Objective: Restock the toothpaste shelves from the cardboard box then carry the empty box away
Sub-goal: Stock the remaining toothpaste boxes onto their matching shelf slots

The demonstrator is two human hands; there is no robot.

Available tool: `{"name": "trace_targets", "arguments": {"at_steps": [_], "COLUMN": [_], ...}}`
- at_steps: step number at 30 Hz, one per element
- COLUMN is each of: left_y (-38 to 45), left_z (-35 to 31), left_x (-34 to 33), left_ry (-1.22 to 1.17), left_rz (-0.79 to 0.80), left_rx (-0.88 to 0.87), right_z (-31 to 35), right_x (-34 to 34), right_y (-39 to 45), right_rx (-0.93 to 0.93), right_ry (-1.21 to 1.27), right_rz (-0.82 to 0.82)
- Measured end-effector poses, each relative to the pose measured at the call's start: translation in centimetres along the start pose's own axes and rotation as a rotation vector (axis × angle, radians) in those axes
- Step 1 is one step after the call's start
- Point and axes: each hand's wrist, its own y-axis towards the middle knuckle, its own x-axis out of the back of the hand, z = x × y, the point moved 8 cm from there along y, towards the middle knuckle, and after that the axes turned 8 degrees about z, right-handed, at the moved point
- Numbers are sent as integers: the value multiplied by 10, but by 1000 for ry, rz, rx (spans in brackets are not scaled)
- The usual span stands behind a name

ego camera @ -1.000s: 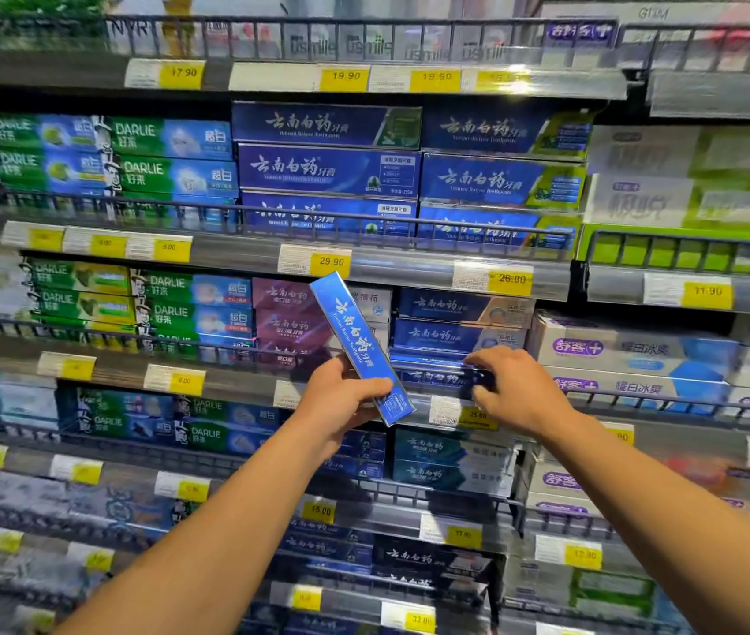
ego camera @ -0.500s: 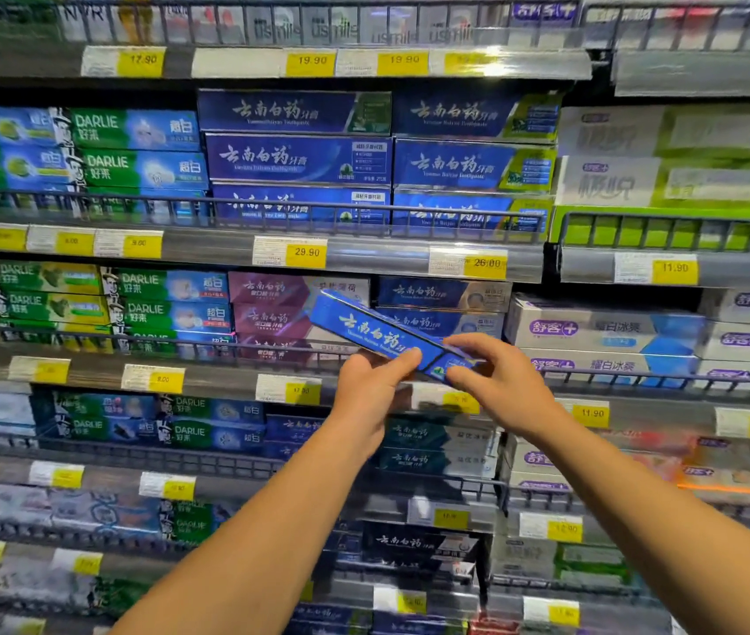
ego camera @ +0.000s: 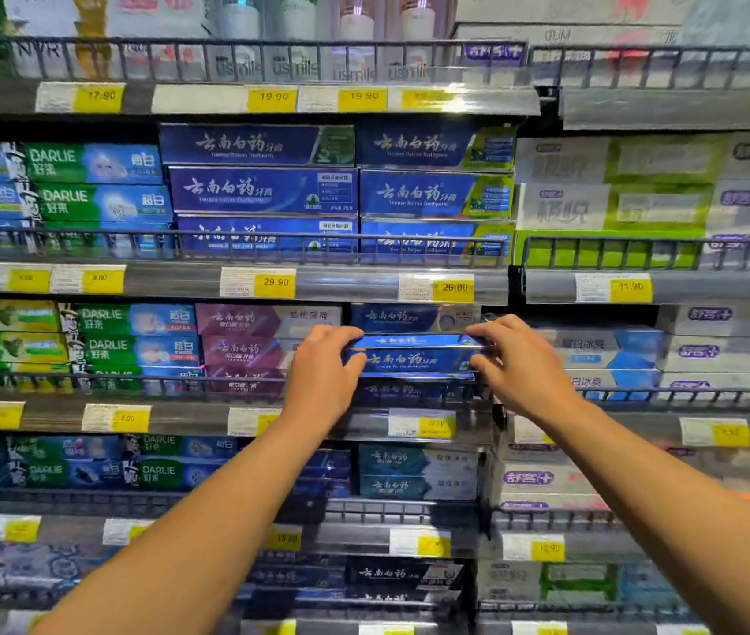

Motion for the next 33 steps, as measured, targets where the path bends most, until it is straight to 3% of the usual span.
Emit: {"name": "trace_targets", "arguments": {"at_steps": [9, 17, 33], "left_y": [-4, -4, -2], "left_z": [13, 16, 17], "left_x": [-31, -42, -45], "left_ry": [260, 303, 295], "left_rz": [252, 329, 379], "left_rx": [-54, -39, -22], "right_z": [-3, -9, 5], "right_x": [-19, -43, -44], "right_y": [12, 12, 9], "right_rx": [-69, -144, -110], "right_ry": [-125, -196, -219], "right_rz": [-20, 66, -5]}}
